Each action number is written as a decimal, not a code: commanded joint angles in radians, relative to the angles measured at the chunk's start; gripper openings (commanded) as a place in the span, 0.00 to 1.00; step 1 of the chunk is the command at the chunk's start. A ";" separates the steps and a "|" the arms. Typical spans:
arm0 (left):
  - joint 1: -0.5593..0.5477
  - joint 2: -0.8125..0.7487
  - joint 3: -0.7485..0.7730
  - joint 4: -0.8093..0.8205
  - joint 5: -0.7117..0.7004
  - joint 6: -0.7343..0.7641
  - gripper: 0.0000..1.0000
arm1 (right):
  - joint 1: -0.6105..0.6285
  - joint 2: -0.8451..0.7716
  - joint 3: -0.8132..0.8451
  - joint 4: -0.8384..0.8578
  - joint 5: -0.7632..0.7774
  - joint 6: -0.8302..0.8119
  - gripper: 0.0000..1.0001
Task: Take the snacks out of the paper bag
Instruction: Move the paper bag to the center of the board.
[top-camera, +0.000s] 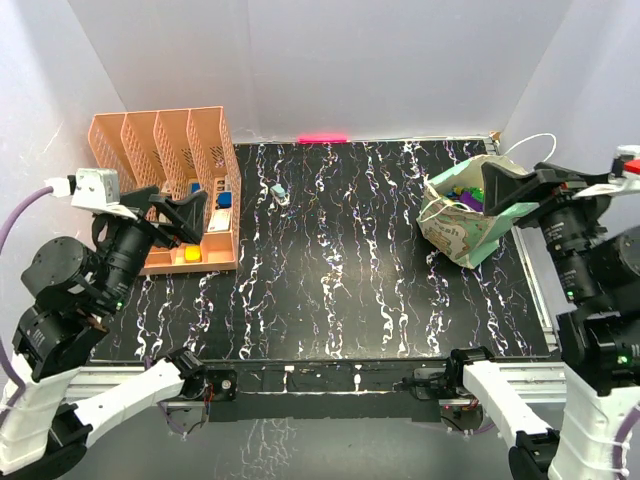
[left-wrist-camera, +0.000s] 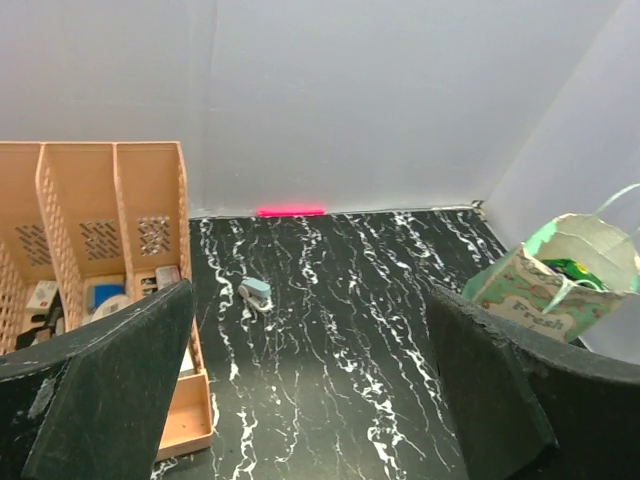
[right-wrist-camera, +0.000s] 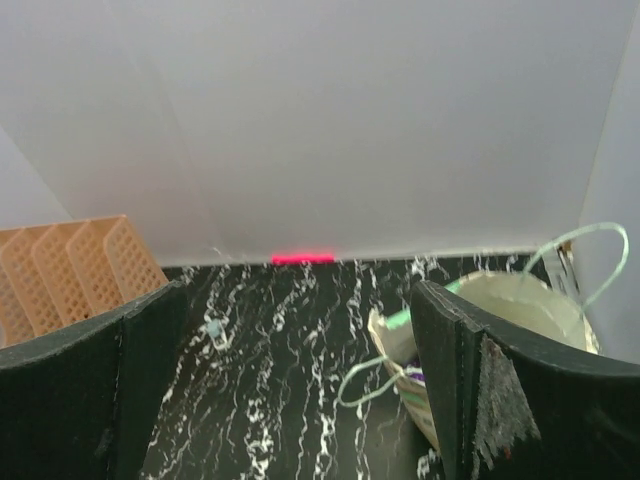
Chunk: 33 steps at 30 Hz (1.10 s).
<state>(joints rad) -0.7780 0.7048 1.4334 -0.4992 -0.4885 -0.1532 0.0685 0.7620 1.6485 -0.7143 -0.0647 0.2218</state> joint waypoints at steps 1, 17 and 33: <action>0.083 0.034 -0.028 0.061 0.034 -0.021 0.98 | -0.012 0.017 -0.082 0.002 0.082 0.037 0.98; 0.303 0.187 -0.323 0.442 0.311 -0.062 0.98 | -0.058 -0.041 -0.503 -0.018 0.122 0.039 0.98; 0.216 0.225 -0.569 0.659 0.379 -0.031 0.98 | -0.073 0.145 -0.473 -0.005 0.210 -0.151 0.96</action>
<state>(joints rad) -0.5438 0.9421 0.8783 0.0532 -0.1448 -0.1898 0.0032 0.8505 1.0931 -0.7891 0.1253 0.1593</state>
